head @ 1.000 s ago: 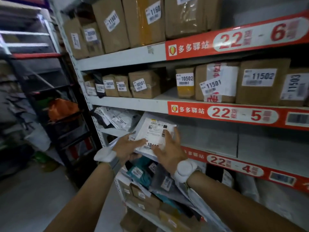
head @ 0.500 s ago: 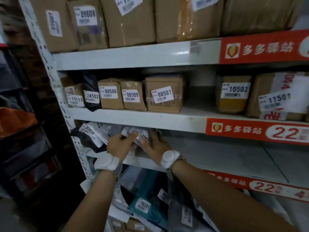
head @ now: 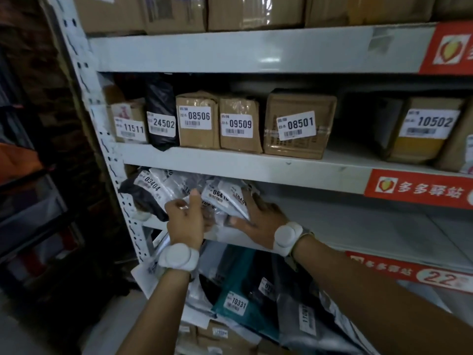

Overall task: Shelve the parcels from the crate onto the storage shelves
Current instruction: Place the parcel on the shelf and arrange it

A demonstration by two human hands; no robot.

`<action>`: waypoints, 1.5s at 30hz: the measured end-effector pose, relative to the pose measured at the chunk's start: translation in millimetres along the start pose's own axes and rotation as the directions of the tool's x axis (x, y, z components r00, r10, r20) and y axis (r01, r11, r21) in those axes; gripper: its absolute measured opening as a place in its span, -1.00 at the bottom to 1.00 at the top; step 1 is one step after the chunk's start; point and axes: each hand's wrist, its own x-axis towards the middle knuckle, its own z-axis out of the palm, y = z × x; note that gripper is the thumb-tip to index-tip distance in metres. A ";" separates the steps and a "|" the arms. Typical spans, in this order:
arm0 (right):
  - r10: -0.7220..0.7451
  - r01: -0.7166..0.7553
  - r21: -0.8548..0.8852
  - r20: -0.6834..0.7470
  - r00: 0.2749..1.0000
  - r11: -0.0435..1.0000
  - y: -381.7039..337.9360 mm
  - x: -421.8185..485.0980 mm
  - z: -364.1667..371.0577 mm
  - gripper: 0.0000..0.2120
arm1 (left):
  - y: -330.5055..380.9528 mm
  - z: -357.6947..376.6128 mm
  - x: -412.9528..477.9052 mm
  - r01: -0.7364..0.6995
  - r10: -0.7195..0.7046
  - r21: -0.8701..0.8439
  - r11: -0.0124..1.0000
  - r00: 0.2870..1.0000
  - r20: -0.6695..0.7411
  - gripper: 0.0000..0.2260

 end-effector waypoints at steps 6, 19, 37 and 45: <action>0.012 -0.012 0.061 0.002 1.000 0.998 -2.4 -4.2 -7.3 -0.25 | -1.0 3.9 -8.0 -0.041 0.043 -0.027 0.999 0.997 0.068 -0.44; -0.070 0.075 -0.048 0.103 0.992 0.996 49.9 -70.6 -46.7 -0.12 | -4.5 26.5 -87.1 -0.041 0.039 0.199 0.979 0.999 0.013 -0.44; -0.356 0.317 -0.284 -0.097 0.929 0.905 238.9 -331.6 -39.8 -0.41 | -60.8 130.7 -357.9 -0.568 -0.070 0.756 0.326 0.783 0.618 -0.34; -0.168 0.225 -0.433 0.167 0.972 0.873 303.5 -449.1 -73.6 -0.29 | -61.9 155.8 -437.6 -0.735 -0.051 0.640 0.224 0.647 0.761 -0.29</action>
